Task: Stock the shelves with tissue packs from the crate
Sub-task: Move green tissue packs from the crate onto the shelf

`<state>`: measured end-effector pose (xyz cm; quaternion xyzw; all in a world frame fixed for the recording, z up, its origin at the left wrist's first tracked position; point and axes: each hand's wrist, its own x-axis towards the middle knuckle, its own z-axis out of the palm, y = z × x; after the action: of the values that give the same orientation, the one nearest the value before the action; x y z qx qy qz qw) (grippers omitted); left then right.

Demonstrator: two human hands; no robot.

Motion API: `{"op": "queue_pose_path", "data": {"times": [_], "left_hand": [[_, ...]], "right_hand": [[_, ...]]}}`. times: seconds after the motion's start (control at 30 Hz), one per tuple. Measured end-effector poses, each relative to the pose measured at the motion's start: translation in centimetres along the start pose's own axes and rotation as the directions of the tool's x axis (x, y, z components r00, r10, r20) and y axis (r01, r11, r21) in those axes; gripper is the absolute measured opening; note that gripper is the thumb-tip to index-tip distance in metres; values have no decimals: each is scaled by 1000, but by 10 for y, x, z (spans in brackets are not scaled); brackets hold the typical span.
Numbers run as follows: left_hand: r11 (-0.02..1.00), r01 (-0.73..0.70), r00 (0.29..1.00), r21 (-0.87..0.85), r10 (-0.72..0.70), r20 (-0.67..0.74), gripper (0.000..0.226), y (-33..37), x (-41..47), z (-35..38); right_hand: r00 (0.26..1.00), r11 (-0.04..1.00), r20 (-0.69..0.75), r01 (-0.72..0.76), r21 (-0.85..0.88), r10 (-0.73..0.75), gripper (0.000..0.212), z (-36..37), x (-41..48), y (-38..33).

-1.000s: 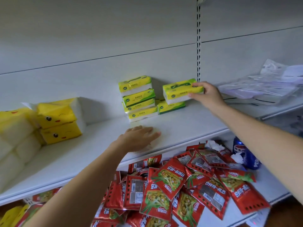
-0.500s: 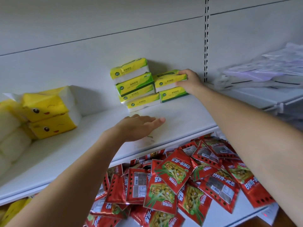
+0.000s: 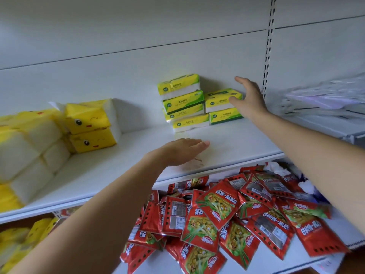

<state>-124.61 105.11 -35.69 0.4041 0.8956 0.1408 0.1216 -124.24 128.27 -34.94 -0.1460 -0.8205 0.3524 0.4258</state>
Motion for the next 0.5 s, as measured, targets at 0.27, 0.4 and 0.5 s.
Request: {"op": "queue_pose_path", "data": {"times": [0.27,0.4,0.5], "left_hand": [[998,27,911,-52,-46,-411,45,-60,-95,-38],[998,51,862,-45,-67,-503,38,-101,-174,-46],[996,52,826,-68,-81,-557,35,-133,-240,-41]], "right_hand": [[939,956,178,287,62,-294,44,32,-51,-97],[864,922,325,349,166,-385,38,64,-107,-162],[745,869,448,439,229,-494,36,87,-166,-207]]}}
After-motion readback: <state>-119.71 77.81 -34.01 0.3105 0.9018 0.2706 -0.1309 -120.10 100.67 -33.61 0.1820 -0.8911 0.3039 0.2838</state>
